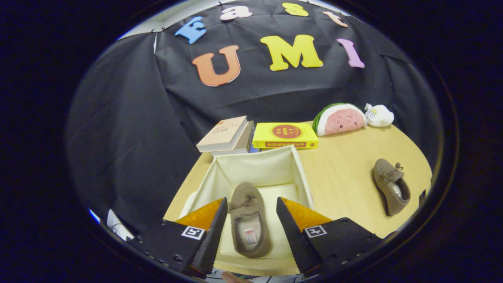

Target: Open the storage box then place both shoes into the box .Put the left shoe in first, then the right shoe, with the right side of both shoes facing outward in a uniform manner.

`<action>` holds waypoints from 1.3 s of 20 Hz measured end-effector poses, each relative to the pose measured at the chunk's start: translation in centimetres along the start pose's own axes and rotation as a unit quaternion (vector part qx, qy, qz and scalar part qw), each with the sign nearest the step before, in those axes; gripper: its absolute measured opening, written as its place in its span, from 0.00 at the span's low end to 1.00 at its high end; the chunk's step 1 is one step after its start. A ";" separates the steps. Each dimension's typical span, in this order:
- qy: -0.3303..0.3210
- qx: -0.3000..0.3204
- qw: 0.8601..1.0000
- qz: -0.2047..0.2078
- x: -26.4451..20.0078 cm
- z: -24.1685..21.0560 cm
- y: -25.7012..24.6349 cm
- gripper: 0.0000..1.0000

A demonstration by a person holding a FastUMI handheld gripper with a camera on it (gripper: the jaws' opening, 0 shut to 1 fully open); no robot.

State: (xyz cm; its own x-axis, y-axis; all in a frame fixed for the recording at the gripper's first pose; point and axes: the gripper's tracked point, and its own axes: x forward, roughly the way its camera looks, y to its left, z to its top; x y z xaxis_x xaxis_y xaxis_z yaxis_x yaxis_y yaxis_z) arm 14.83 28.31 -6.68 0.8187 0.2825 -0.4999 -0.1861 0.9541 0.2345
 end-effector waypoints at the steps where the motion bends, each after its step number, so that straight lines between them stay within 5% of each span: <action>1: -0.010 -0.009 1.000 0.010 -1.3 0.5 -0.3 0.77; 6: -0.040 -0.032 0.998 0.024 -7.3 0.9 -4.5 0.92; 13: -0.065 -0.064 0.995 -0.029 -12.0 1.6 -15.2 0.93; 16: -0.061 -0.047 0.993 -0.087 -13.5 2.2 -21.8 0.97; 20: -0.034 -0.054 0.990 -0.126 -13.6 2.2 -28.5 0.96; 26: -0.018 -0.034 0.992 -0.121 -12.7 2.5 -34.6 0.96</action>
State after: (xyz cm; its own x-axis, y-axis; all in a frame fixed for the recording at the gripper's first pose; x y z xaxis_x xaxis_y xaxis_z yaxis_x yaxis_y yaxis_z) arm 12.22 -8.54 -6.40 0.8623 0.0413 -0.5046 -0.0168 0.9985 0.0530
